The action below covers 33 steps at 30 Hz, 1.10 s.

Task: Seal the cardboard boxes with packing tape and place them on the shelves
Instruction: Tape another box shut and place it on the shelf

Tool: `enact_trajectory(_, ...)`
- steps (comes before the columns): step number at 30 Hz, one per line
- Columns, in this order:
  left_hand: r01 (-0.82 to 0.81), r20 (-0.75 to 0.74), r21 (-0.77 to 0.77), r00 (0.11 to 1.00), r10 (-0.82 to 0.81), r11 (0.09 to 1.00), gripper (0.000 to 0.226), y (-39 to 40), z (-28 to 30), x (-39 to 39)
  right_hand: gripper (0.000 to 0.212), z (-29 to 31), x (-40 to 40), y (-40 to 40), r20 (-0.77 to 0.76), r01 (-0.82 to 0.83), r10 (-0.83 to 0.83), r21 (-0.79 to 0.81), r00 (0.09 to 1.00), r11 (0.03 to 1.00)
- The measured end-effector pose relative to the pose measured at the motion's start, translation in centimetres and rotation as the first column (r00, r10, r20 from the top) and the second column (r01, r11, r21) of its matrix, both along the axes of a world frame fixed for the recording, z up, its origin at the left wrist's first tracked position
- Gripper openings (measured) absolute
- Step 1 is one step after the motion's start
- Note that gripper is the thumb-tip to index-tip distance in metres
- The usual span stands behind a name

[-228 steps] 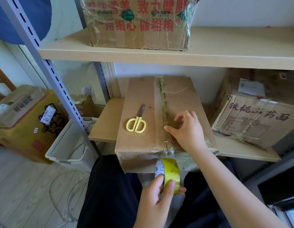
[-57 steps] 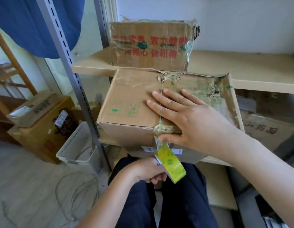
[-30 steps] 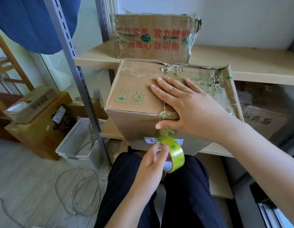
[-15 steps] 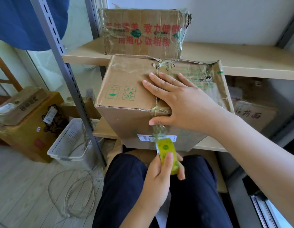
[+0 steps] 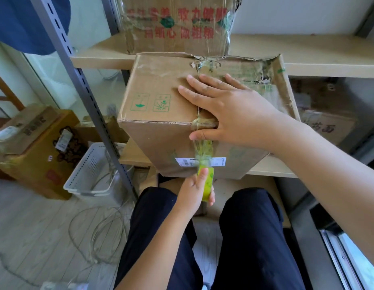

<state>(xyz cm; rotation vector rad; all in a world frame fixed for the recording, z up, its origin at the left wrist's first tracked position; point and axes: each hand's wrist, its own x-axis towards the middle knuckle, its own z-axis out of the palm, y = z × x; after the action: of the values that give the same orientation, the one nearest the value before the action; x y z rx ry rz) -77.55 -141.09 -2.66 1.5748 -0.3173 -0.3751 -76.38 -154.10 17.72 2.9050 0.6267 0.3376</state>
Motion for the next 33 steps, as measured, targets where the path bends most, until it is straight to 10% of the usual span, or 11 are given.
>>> enact_trajectory(6, 0.104, 0.008, 0.017, 0.994, -0.105, 0.994, 0.022, 1.1, -2.9, -3.2, 0.092, 0.0, 0.2, 0.0, -0.003, 0.003, -0.003, 0.001, 1.000, 1.000)
enact_trajectory(26, 0.046, -0.262, 0.246, 0.965, 0.021, 0.968, 0.055, 0.3, -6.7, 4.8, 0.092, -0.2, 0.3, 0.4, -0.014, 0.046, -0.046, 0.024, 0.999, 0.999)
enact_trajectory(33, -0.080, -0.514, 0.112, 0.848, 0.127, 0.990, 0.065, -2.7, -7.7, 6.9, 0.093, -1.2, -1.3, 1.6, 0.181, 0.155, -0.148, -0.029, 0.972, 0.987)
